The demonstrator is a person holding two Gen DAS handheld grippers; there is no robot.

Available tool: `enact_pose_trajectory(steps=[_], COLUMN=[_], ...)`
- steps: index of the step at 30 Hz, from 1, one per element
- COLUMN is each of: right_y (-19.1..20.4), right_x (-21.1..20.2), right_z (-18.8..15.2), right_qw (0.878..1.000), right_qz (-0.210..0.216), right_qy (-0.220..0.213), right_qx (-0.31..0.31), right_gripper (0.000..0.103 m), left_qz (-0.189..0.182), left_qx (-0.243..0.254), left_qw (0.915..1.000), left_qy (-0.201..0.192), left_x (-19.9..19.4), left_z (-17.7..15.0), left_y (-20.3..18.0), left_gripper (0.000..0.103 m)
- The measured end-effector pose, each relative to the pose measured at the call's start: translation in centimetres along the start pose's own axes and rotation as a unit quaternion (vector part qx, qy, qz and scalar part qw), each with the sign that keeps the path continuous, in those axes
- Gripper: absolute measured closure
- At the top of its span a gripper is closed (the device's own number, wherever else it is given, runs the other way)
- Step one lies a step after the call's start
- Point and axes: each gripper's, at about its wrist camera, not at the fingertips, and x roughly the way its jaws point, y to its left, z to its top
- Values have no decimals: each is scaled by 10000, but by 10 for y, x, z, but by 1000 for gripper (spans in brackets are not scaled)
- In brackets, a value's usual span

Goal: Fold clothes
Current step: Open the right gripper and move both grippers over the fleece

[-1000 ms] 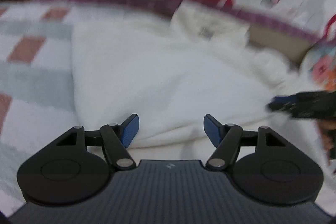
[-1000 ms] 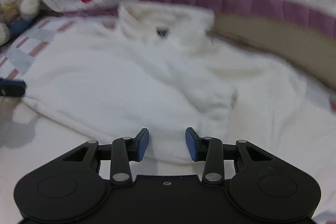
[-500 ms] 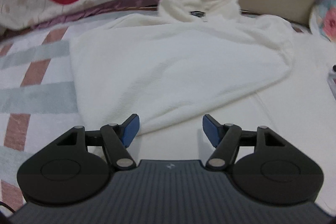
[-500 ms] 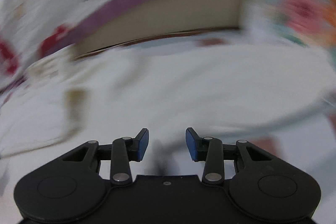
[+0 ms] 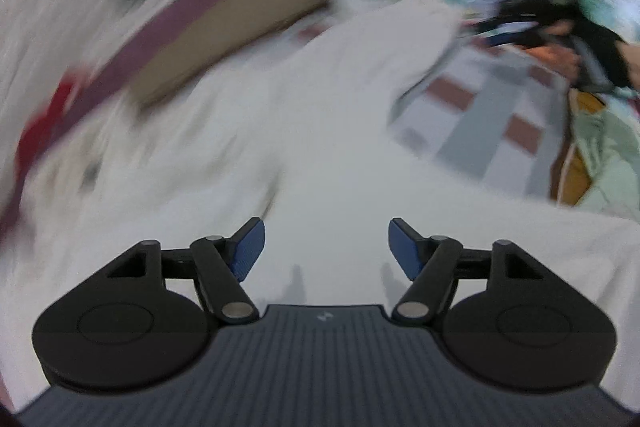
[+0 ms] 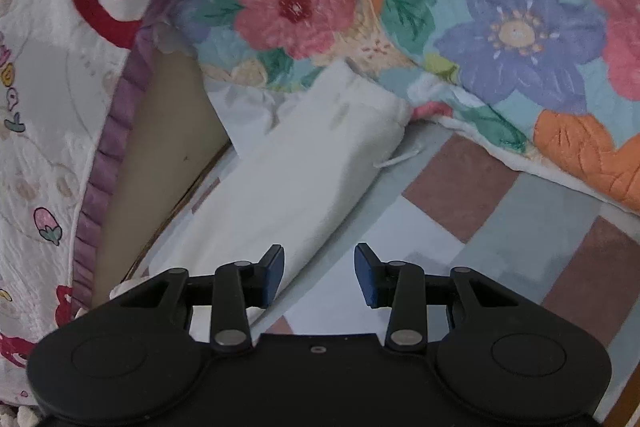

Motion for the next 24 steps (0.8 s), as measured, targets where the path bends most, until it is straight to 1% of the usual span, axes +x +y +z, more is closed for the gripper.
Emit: enact_pose_trajectory(steps=[2,4,5,6,7,8,9,11,14,16,18,21,24], right_y=[-3,-6,-7,-8,-10,-10,-10,-10,-11,-14,-21,-31,-39], right_x=[7,13,17,20,23,26,29,34,41,46,51,58,64], right_z=[5,10,13,15,18,21,23,27,31,32,33,30,29], right_qw=[10000,9999,9998,9997,9996,9995,9994,9995,9994,9993,9987,9955,9879], right_qz=[24,48,60,72,83,73,59,-48,-198,-287,-387,-390,-244], right_qy=[61,121,151,182,214,273,326,321,285,228,119,-115,-286], right_qx=[51,103,128,154,171,101,35,-29,-33,78,309,853,1504], right_gripper=[57,55,55,55,55,55,55,55,54,53,52,52,52], left_qz=[-50,-102,-126,-151,-176,-202,-290,-448,-647,-750,-758,-806,-876], left_qx=[311,290,220,125,11,-103,-288,-555,-747,-923,-1088,-1282,-1451], left_qw=[9992,9991,9994,9996,9997,9997,9991,9975,9951,9929,9911,9884,9855], left_qy=[-245,-283,-245,-207,-169,-132,-68,-11,-51,65,111,108,119], left_x=[25,59,76,91,107,122,136,153,161,168,174,175,172], left_z=[22,34,38,42,44,46,48,48,47,44,41,39,38], left_y=[-19,-29,-31,-32,-32,-32,-31,-29,-30,-31,-29,-26,-22], left_gripper=[34,38,42,55,63,64,65,65,65,65,65,65,65])
